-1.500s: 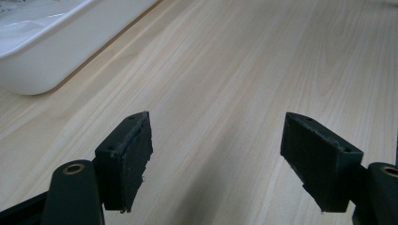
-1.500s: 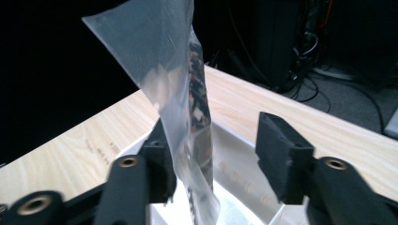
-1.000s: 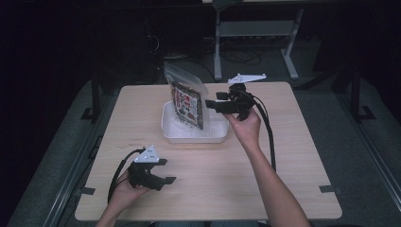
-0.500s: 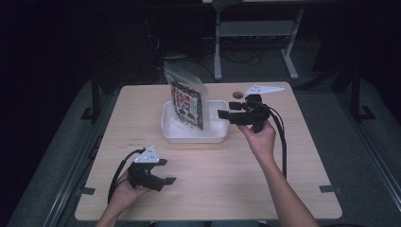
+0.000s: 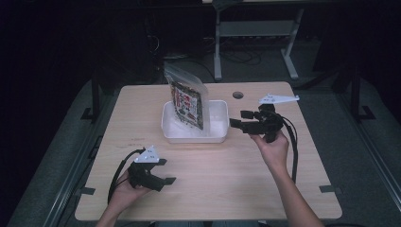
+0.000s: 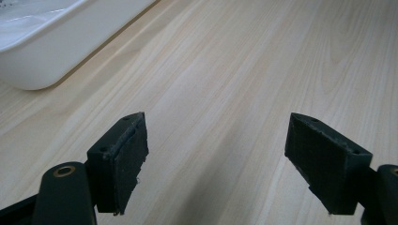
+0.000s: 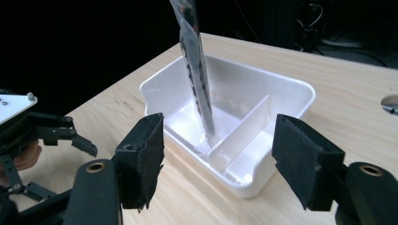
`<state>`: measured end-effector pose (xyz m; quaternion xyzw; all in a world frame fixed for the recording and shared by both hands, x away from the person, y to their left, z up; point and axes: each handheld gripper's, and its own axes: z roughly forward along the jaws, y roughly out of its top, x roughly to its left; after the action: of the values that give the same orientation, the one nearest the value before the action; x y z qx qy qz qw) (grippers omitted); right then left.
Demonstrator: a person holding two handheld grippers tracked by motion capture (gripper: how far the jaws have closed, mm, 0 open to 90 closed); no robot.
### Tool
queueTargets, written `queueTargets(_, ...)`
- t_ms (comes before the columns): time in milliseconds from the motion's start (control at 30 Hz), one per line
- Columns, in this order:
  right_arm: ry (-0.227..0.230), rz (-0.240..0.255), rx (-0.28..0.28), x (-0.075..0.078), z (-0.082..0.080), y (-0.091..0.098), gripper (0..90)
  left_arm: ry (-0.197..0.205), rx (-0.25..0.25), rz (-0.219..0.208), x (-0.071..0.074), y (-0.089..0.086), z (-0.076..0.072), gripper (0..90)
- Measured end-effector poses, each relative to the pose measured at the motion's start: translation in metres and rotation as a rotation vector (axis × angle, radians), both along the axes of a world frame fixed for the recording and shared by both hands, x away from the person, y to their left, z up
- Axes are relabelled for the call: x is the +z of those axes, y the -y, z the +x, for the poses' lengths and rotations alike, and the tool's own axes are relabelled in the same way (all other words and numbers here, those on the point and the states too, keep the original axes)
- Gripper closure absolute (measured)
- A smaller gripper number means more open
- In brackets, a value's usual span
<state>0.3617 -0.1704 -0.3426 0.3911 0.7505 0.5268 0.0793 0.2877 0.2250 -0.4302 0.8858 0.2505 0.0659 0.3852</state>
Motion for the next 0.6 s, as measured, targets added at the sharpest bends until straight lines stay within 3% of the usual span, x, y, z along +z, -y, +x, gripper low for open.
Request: queueTargets(600, -0.033, 0.014, -0.051, -0.019, -0.028, 0.042, 32.3, 0.0, 0.008, 0.006, -0.001, 0.0, -0.001, 18.5)
